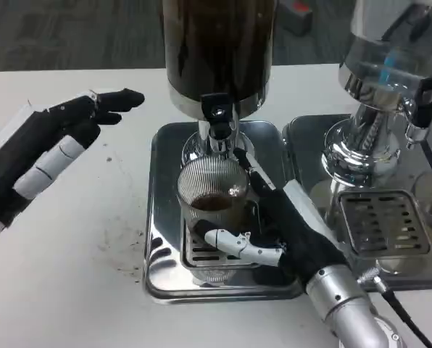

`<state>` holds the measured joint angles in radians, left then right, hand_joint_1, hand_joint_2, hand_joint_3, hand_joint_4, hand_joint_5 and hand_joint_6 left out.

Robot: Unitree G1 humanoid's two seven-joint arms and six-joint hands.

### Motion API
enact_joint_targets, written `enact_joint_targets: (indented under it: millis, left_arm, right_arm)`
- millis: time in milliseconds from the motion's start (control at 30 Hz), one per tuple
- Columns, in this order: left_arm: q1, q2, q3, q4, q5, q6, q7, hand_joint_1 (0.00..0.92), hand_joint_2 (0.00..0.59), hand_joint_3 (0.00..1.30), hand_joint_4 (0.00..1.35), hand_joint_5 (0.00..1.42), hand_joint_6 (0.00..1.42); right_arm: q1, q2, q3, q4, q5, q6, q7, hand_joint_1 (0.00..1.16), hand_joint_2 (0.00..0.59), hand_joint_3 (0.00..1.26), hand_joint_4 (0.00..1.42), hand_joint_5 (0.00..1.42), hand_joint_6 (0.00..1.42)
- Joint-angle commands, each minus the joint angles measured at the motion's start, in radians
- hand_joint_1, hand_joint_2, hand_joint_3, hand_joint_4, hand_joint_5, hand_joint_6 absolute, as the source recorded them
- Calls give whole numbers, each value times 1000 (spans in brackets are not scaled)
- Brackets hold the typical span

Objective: Grasp the cup under the faucet to collect the drink, then remove the cup.

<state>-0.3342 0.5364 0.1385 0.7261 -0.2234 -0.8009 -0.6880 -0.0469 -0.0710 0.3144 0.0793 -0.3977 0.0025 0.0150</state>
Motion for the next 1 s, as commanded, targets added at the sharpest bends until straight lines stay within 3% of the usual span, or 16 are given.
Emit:
enact_joint_targets:
  millis: [33, 367, 1000]
  left_arm:
    - [25, -4, 7, -4, 5, 12, -1, 0, 149, 326, 227, 184, 220]
    - [42, -1, 9, -13, 7, 17, 1, 0, 141, 338, 241, 190, 225]
    - [65, 8, 11, -34, 3, 32, -10, 0, 124, 348, 263, 201, 296]
  right_arm:
    - [-16, 17, 10, 28, -8, 15, -17, 639, 181, 0, 0, 0, 30]
    - [-33, 38, 23, 82, -6, -1, -48, 643, 182, 2, 0, 1, 70]
    - [-28, 49, 68, 123, -48, -30, -131, 663, 186, 269, 232, 244, 270]
